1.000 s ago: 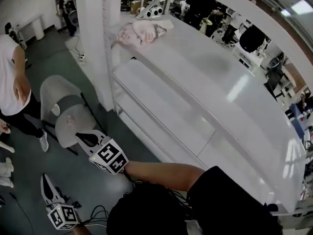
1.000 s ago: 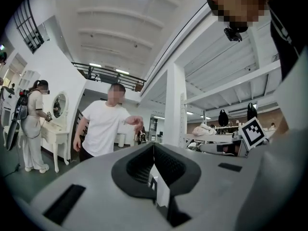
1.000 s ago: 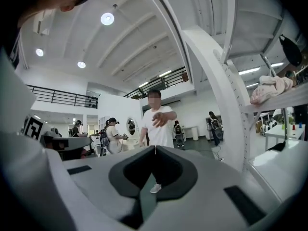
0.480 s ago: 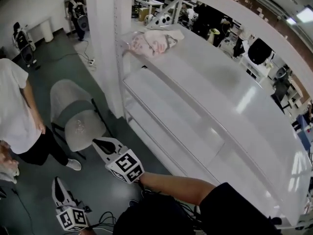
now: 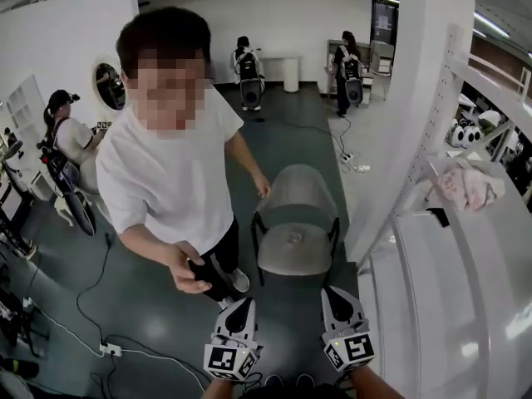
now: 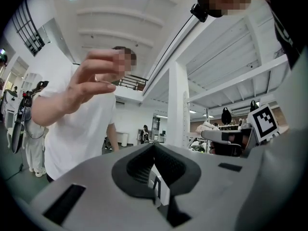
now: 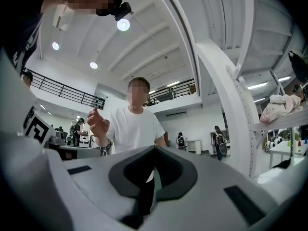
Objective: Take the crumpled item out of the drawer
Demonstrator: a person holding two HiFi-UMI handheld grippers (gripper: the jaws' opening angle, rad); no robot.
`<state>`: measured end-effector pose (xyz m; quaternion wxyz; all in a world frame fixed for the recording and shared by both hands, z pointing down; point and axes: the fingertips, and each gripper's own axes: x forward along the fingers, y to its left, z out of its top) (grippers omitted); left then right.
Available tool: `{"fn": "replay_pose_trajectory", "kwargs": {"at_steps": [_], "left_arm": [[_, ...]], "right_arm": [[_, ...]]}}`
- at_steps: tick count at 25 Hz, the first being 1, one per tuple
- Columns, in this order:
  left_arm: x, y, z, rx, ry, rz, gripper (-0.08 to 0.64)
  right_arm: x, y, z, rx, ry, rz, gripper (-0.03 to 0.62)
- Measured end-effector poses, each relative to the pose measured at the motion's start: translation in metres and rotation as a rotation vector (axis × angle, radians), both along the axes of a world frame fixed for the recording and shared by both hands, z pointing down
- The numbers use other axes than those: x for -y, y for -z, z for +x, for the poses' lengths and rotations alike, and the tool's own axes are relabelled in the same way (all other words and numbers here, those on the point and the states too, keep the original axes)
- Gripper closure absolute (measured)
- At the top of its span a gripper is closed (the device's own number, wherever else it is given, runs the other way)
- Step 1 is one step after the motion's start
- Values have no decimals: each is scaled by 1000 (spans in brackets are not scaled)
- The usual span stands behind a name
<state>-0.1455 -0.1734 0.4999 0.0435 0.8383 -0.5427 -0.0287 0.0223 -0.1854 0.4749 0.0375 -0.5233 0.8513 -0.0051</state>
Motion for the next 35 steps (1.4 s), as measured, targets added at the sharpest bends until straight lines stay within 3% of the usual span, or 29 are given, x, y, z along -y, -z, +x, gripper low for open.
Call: {"fn": "replay_pose_trajectory", "kwargs": {"at_steps": [14,35], "left_arm": [[-4,7,-1,12,14,16,535],[-11,2,3,3,30,7,535]], "right_arm": [[-7,4,-27,17,52,6,568],[-9,-7,-21,41,31,-45,568]]}}
